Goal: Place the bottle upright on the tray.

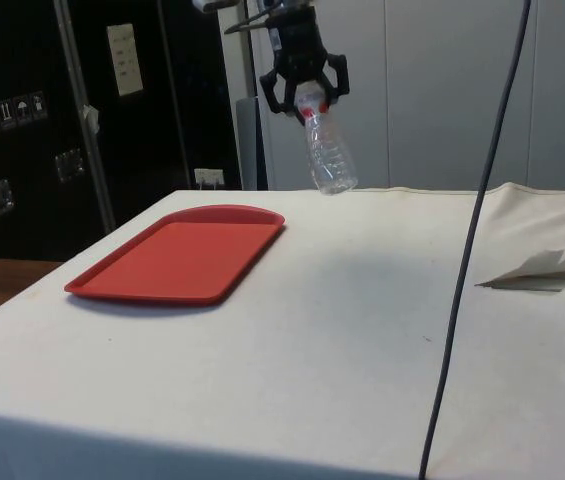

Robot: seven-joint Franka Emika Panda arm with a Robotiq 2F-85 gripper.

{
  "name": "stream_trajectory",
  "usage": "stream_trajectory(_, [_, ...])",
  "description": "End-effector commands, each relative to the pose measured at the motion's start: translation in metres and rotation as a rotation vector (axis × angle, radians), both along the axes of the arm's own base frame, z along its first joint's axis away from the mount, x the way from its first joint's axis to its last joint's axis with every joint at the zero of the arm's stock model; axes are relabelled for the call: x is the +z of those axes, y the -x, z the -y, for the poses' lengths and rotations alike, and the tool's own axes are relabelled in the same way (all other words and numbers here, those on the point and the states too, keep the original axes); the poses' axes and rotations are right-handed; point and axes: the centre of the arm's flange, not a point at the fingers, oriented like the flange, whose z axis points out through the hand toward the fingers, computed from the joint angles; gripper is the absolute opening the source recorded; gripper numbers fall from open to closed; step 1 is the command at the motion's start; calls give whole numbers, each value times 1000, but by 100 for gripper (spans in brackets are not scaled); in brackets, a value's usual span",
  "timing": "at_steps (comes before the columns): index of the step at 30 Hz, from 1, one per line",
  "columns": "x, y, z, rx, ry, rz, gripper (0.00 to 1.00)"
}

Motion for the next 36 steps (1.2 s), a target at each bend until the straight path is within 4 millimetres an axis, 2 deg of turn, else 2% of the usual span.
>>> stream_trajectory(1, [1, -2, 0, -5, 18, 17, 33])
stream_trajectory(13, [0, -9, -4, -17, 67, 60, 33])
stream_trajectory(19, [1, -23, -9, -31, 120, 114, 33])
stream_trajectory(22, [0, -24, -11, -29, 117, 114, 33])
stream_trajectory(36, [2, -44, -32, -40, 200, 199, 33])
